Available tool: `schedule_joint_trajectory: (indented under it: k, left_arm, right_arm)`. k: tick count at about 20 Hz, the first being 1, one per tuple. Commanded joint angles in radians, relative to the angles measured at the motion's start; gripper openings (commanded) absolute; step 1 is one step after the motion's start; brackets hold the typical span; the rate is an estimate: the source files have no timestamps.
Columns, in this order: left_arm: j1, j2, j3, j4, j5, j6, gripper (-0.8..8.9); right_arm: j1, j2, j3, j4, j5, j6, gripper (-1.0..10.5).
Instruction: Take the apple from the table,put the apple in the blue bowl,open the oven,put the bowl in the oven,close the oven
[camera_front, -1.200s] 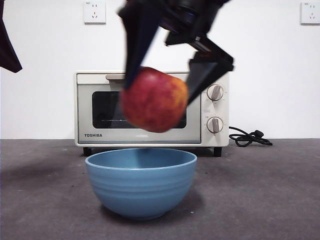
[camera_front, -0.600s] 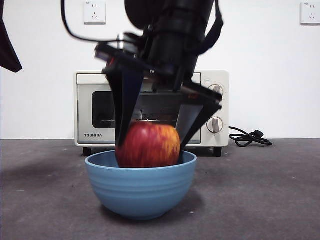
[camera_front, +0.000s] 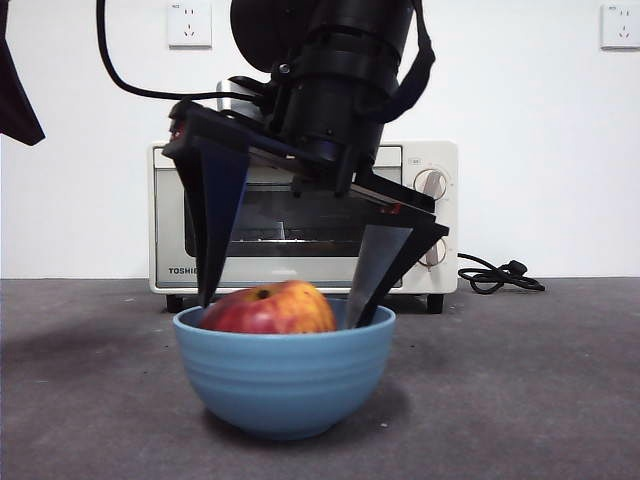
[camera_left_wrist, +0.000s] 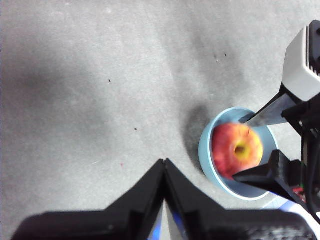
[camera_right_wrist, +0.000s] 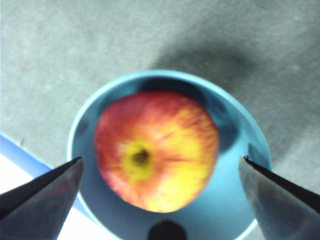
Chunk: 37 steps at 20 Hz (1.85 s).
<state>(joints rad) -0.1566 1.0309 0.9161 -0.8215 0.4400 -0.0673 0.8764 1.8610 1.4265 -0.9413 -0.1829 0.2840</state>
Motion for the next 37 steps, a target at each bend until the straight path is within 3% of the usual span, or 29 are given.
schedule_joint_trajectory:
  k: [1, 8, 12, 18, 23, 26, 30, 33, 37]
  left_arm:
    - [-0.002, 0.002, -0.003, 0.008, 0.001, 0.016, -0.04]
    - [-0.002, 0.003, -0.003, 0.053, 0.005, 0.006, -0.04]
    - [-0.002, 0.042, 0.0, 0.123, 0.04, -0.033, -0.04]
    - [-0.018, 0.245, 0.181, 0.182, 0.118, -0.062, -0.05]
    - [-0.068, 0.451, 0.468, 0.181, 0.117, -0.062, -0.05]
    - [-0.103, 0.565, 0.605, 0.18, 0.117, -0.068, -0.05]
    - [-0.133, 0.69, 0.747, 0.18, 0.109, -0.087, -0.05]
    - [-0.137, 0.761, 0.799, 0.183, 0.108, -0.095, -0.05]
    - [-0.137, 0.818, 0.801, 0.242, 0.057, -0.137, -0.05]
  right_arm:
    - [0.004, 0.006, 0.002, 0.003, 0.002, 0.006, 6.0]
    - [0.007, -0.115, 0.058, -0.034, 0.005, -0.019, 5.6]
    - [0.007, -0.225, 0.058, -0.108, 0.114, -0.041, 0.2]
    - [0.004, -0.373, 0.039, -0.204, 0.349, -0.044, -0.1]
    - [-0.08, -0.517, -0.095, -0.176, 0.357, -0.032, -0.1]
    - [-0.164, -0.607, -0.204, -0.14, 0.309, -0.028, -0.1]
    - [-0.268, -0.728, -0.349, -0.029, 0.117, -0.025, -0.1]
    - [-0.323, -0.791, -0.414, 0.008, 0.057, -0.02, -0.1]
    - [-0.381, -0.871, -0.444, 0.072, -0.116, -0.02, -0.1]
